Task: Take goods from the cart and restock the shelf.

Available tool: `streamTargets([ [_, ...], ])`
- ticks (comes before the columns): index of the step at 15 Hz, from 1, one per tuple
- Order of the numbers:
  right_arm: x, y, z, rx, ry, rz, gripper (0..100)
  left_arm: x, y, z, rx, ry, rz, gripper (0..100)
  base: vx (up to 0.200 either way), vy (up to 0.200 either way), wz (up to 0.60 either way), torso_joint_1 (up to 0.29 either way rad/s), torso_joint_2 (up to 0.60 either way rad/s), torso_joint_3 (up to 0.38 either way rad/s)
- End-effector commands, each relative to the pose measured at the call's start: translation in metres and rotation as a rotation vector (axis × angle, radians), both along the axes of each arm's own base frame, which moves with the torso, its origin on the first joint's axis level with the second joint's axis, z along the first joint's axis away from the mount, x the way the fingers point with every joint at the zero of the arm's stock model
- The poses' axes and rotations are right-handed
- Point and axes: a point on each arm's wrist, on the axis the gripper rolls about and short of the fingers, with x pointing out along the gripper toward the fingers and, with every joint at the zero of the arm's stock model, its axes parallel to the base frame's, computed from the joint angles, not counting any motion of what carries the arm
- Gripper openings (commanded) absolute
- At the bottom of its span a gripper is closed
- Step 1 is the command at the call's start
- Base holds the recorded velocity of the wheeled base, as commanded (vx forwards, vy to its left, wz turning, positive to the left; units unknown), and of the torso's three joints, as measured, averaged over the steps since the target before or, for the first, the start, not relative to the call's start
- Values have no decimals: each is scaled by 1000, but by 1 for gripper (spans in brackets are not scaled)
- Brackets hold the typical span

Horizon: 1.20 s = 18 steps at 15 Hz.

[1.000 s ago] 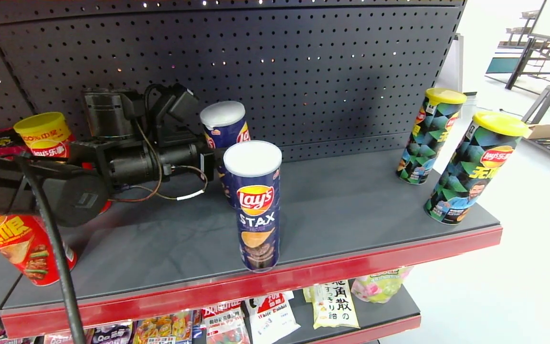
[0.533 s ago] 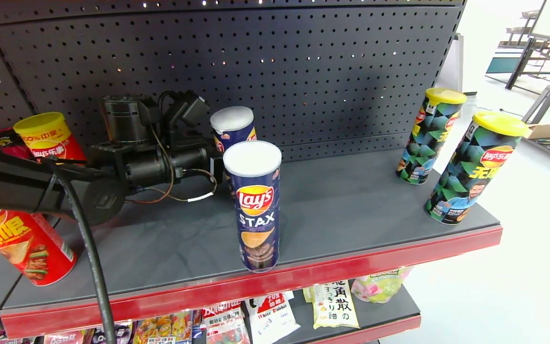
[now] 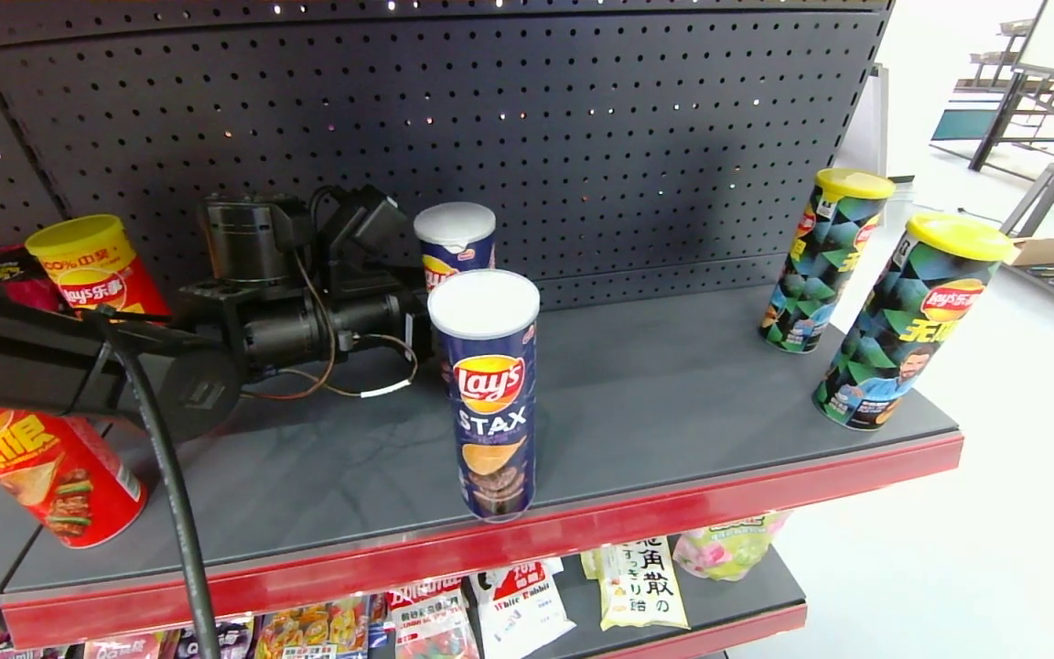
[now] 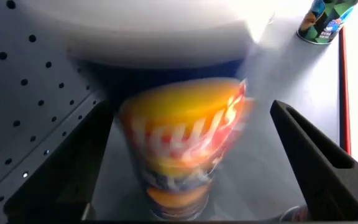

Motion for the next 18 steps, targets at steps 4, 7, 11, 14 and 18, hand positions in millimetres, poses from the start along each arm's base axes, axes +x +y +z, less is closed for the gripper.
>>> streamTargets([
  [4,0,0,0,0,1,0,100,-39,27,-3,20,47,46,100,0,0,0,0,0,0],
  [7,0,0,0,0,1,0,100,-64,46,-3,32,78,81,100,0,0,0,0,0,0],
  [11,0,0,0,0,1,0,100,-106,65,-7,40,101,111,100,0,0,0,0,0,0],
  [14,0,0,0,0,1,0,100,-145,76,-8,56,128,139,100,0,0,0,0,0,0],
  [18,0,0,0,0,1,0,100,-203,103,4,202,53,379,100,0,0,0,0,0,0],
])
